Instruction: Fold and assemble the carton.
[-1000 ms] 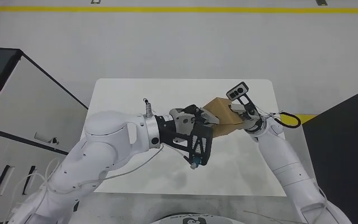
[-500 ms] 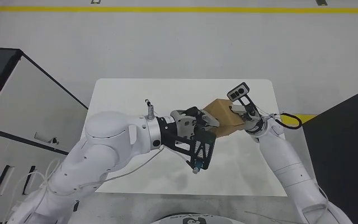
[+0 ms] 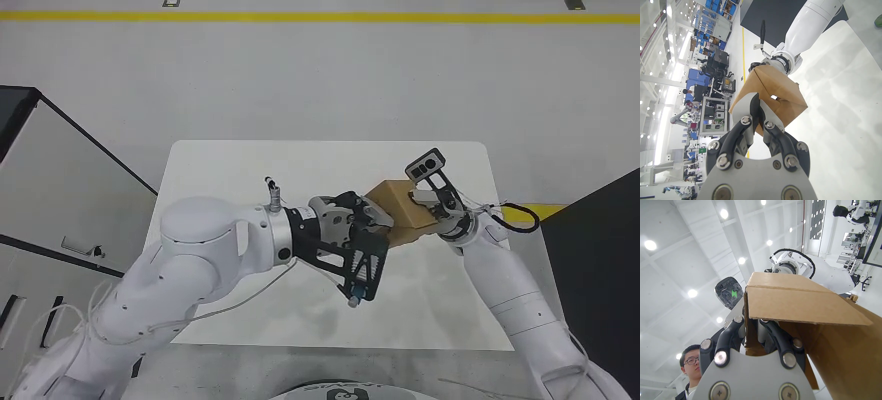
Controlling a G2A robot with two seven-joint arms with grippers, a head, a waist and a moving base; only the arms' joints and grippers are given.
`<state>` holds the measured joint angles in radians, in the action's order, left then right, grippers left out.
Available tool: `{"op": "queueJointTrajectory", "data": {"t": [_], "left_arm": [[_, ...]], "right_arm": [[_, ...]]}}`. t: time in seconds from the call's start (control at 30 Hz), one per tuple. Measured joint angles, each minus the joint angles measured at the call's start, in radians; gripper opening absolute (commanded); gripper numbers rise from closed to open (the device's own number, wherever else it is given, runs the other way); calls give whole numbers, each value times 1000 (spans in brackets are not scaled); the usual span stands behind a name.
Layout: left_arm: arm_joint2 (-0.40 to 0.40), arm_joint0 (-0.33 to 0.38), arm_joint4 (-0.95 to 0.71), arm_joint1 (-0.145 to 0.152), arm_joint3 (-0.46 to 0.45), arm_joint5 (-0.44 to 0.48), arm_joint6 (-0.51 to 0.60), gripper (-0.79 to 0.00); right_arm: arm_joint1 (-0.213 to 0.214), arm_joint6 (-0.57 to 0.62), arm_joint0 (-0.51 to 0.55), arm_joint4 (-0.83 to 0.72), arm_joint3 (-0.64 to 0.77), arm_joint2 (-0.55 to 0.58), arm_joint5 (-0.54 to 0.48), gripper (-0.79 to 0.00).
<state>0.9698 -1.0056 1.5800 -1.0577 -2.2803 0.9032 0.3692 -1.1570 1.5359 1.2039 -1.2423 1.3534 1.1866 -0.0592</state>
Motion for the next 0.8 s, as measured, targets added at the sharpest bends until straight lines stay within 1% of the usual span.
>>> {"op": "queueJointTrajectory", "data": {"t": [0.57,0.8], "left_arm": [[-26,16,11,-6,16,-2,-1,-785],[-8,9,-5,-6,11,-22,-1,-785]], "right_arm": [[7,0,-6,-2,2,-12,-7,-785],[9,0,-9,-5,-6,-16,-10,-785]]}}
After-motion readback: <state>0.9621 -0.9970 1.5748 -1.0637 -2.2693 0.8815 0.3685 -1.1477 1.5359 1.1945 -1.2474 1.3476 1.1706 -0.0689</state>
